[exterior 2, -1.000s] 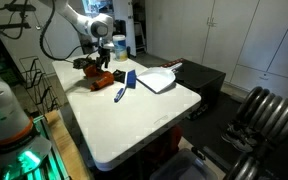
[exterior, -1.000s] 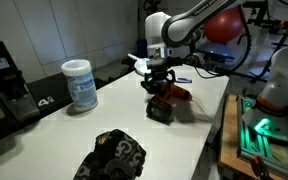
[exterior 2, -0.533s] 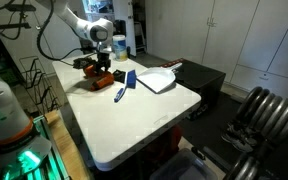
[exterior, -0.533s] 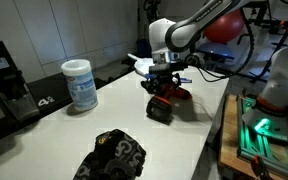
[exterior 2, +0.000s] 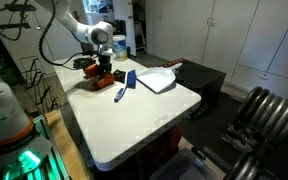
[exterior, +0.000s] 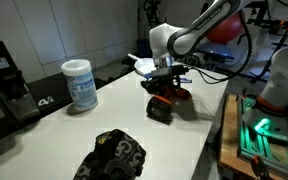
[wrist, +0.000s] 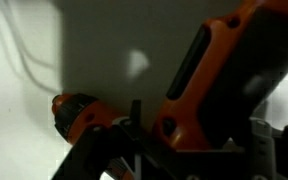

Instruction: Place the drill upright

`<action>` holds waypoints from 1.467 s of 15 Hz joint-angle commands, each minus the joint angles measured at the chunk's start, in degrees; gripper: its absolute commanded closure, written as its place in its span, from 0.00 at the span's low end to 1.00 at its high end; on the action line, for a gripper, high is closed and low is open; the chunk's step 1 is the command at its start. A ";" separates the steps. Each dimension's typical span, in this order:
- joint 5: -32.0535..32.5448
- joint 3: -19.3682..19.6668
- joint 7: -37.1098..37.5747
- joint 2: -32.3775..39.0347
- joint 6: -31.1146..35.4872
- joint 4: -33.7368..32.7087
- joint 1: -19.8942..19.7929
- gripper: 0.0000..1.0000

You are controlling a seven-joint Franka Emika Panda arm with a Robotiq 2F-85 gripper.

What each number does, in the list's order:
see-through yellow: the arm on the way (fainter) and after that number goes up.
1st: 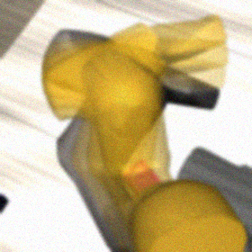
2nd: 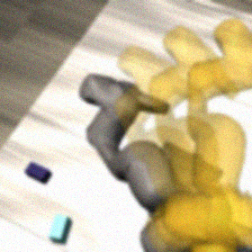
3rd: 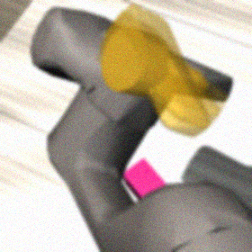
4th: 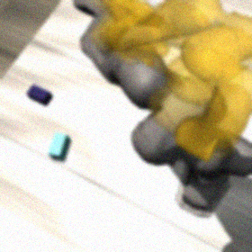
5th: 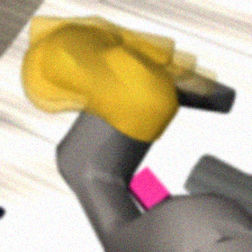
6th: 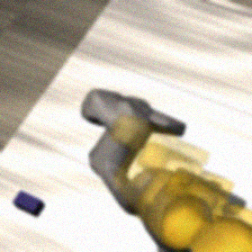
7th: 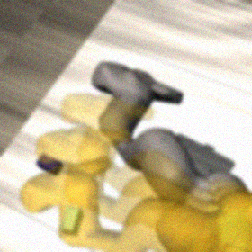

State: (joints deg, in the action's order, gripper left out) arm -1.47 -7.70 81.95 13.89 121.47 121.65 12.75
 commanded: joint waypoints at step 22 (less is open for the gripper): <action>20.51 -0.41 13.93 -2.53 -26.54 -8.34 4.64 0.90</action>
State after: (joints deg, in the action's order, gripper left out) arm 16.32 -7.75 94.26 12.58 102.67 116.81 16.47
